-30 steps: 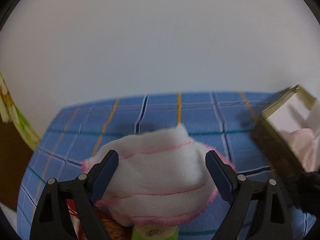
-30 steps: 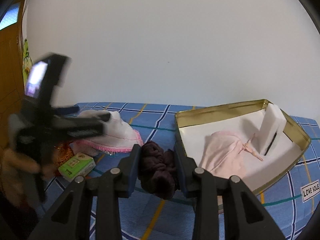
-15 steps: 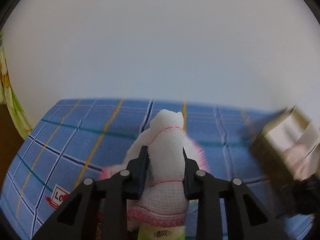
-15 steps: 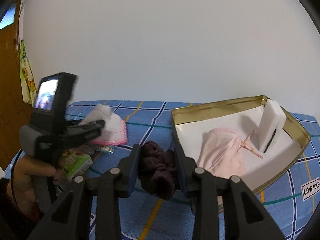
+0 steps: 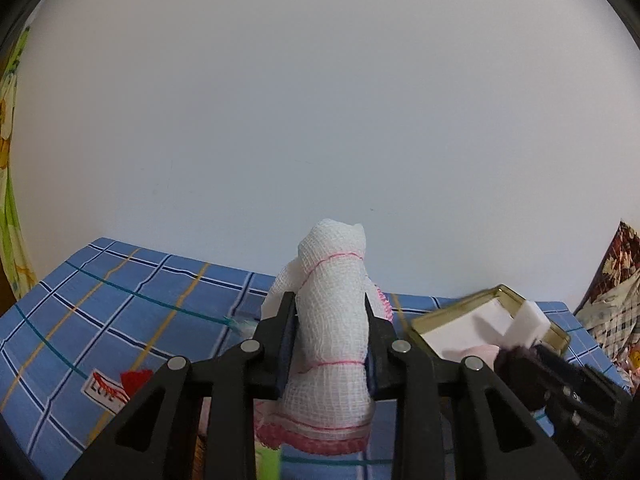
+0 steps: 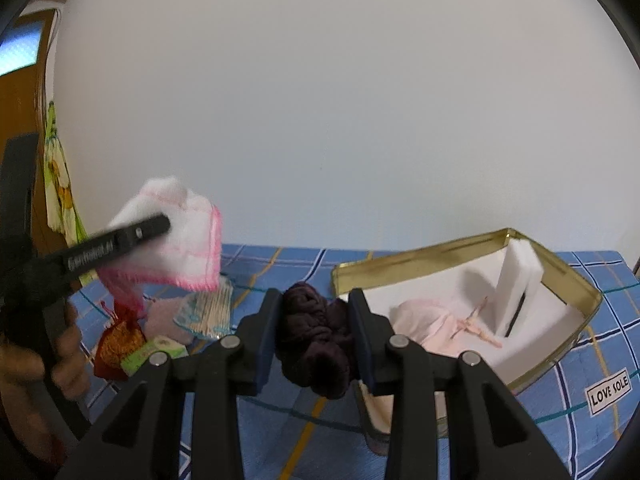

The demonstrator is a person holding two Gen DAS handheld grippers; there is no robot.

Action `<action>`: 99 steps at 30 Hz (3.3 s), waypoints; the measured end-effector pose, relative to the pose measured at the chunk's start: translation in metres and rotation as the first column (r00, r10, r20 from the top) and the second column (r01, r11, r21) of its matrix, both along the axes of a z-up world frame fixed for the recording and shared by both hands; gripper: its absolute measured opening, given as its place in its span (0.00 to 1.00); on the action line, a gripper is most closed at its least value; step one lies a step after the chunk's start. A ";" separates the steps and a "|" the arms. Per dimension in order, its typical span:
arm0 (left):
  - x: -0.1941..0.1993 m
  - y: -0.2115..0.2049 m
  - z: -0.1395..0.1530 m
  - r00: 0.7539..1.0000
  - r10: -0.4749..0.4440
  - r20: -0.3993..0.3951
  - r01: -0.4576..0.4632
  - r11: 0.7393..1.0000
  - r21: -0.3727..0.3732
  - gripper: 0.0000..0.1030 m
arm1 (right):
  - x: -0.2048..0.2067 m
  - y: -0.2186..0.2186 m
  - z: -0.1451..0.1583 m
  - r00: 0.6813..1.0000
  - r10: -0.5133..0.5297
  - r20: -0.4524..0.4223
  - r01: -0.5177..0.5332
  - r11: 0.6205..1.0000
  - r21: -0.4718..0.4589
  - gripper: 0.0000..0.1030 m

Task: Organize soft objects
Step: 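Carry the towel and scrunchie with both grippers over the tin tray, then release the scrunchie from the right gripper while the left lays the towel in the tray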

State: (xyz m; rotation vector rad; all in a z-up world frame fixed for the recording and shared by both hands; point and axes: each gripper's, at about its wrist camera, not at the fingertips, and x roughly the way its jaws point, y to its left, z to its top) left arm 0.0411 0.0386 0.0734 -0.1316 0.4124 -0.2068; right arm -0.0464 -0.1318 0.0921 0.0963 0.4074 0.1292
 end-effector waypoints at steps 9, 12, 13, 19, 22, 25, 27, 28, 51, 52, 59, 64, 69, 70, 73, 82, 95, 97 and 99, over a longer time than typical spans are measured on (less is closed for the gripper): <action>-0.015 -0.041 -0.007 0.998 -0.050 -0.029 0.051 0.998 0.037 0.29 | -0.012 -0.035 0.010 0.998 -0.005 0.066 0.001 0.998 0.061 0.34; -0.018 -0.053 -0.007 0.997 -0.068 -0.025 0.069 0.997 0.042 0.29 | -0.018 -0.046 0.013 0.996 -0.012 0.091 0.006 0.998 0.063 0.34; -0.019 -0.058 -0.006 0.997 -0.076 -0.022 0.077 0.996 0.044 0.29 | -0.020 -0.050 0.014 0.995 -0.022 0.099 0.017 0.998 0.055 0.34; -0.021 -0.090 -0.007 0.992 -0.121 -0.024 0.123 0.990 0.069 0.29 | -0.026 -0.080 0.015 0.986 -0.129 0.108 0.127 0.992 0.026 0.34; -0.021 -0.106 -0.009 0.990 -0.140 -0.029 0.142 0.986 0.083 0.29 | -0.027 -0.095 0.015 0.978 -0.182 0.104 0.181 0.983 0.018 0.34; -0.019 -0.120 -0.012 0.987 -0.154 -0.040 0.157 0.983 0.092 0.29 | -0.026 -0.112 0.012 0.970 -0.226 0.093 0.225 0.974 0.017 0.34; -0.018 -0.128 -0.014 0.986 -0.162 -0.046 0.166 0.981 0.104 0.29 | -0.025 -0.123 0.010 0.963 -0.254 0.085 0.254 0.967 0.012 0.34; -0.018 -0.133 -0.016 0.985 -0.165 -0.047 0.169 0.979 0.114 0.29 | -0.025 -0.126 0.009 0.961 -0.263 0.082 0.263 0.965 0.009 0.34; 0.009 -0.206 -0.041 0.969 -0.217 -0.116 0.235 0.955 0.180 0.29 | 0.017 -0.178 -0.015 0.927 -0.374 -0.027 0.372 0.927 -0.052 0.34; 0.011 -0.209 -0.044 0.969 -0.215 -0.120 0.235 0.954 0.187 0.29 | 0.018 -0.178 -0.017 0.928 -0.371 -0.034 0.369 0.928 -0.054 0.34; 0.015 -0.212 -0.050 0.972 -0.199 -0.127 0.222 0.951 0.213 0.29 | 0.032 -0.180 -0.026 0.930 -0.358 -0.088 0.355 0.934 -0.044 0.34; 0.016 -0.224 -0.056 0.974 -0.190 -0.126 0.216 0.943 0.253 0.29 | 0.037 -0.176 -0.031 0.932 -0.346 -0.107 0.341 0.938 -0.064 0.34; 0.018 -0.229 -0.061 0.976 -0.175 -0.131 0.205 0.942 0.267 0.30 | 0.038 -0.178 -0.034 0.932 -0.342 -0.119 0.337 0.940 -0.059 0.34; 0.019 -0.230 -0.062 0.976 -0.173 -0.134 0.204 0.941 0.269 0.30 | 0.039 -0.178 -0.035 0.932 -0.342 -0.121 0.337 0.940 -0.059 0.34; 0.021 -0.234 -0.065 0.976 -0.168 -0.136 0.201 0.938 0.282 0.30 | 0.041 -0.178 -0.037 0.933 -0.336 -0.129 0.331 0.942 -0.055 0.36; 0.001 -0.236 -0.060 0.990 -0.118 -0.073 0.134 0.945 0.299 0.87 | 0.014 -0.183 -0.017 0.931 -0.363 0.044 0.362 0.932 0.032 1.00; -0.024 -0.210 -0.048 0.998 -0.064 -0.024 0.068 0.955 0.289 0.88 | 0.003 -0.186 -0.013 0.909 -0.408 0.088 0.408 0.913 0.017 1.00; -0.025 -0.200 -0.049 0.998 -0.061 -0.024 0.066 0.955 0.288 0.88 | -0.001 -0.183 -0.013 0.905 -0.412 0.108 0.414 0.910 0.004 1.00; -0.031 -0.193 -0.049 0.999 -0.050 -0.021 0.054 0.956 0.289 0.88 | -0.006 -0.178 -0.013 0.898 -0.420 0.127 0.425 0.905 -0.012 1.00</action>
